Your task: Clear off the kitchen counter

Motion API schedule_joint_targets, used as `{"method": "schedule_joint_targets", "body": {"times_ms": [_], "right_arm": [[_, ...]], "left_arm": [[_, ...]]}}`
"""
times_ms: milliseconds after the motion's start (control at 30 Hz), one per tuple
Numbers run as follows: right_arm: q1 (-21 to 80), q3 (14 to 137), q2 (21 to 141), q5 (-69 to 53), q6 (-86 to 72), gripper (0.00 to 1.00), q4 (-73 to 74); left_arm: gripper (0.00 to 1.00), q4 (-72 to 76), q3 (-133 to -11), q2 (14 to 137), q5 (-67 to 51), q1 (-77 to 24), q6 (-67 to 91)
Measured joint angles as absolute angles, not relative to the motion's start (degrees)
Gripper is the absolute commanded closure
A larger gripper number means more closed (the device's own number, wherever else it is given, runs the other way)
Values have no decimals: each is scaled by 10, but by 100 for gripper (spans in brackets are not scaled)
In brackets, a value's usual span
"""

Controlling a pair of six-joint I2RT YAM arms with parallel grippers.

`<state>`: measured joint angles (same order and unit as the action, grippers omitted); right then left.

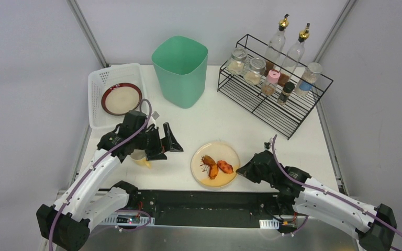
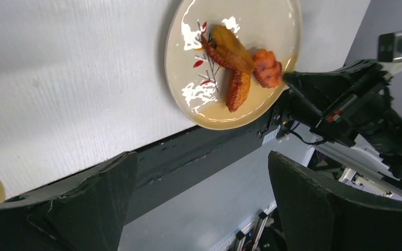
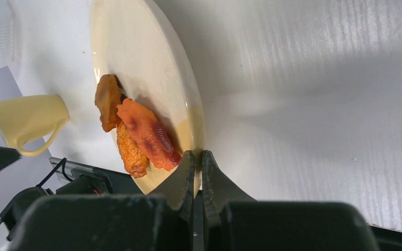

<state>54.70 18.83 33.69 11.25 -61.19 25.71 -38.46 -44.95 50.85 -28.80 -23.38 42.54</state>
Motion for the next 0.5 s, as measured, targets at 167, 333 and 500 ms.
{"method": "schedule_joint_targets", "body": {"times_ms": [167, 333, 500], "right_arm": [[547, 212, 337, 114, -614, 100, 271], [547, 228, 347, 114, -617, 100, 275], [547, 234, 354, 118, -621, 100, 277]], "left_arm": [[1, -344, -413, 526, -265, -290, 470], [1, -295, -380, 527, -263, -305, 510], [1, -228, -301, 504, -260, -312, 575]]}}
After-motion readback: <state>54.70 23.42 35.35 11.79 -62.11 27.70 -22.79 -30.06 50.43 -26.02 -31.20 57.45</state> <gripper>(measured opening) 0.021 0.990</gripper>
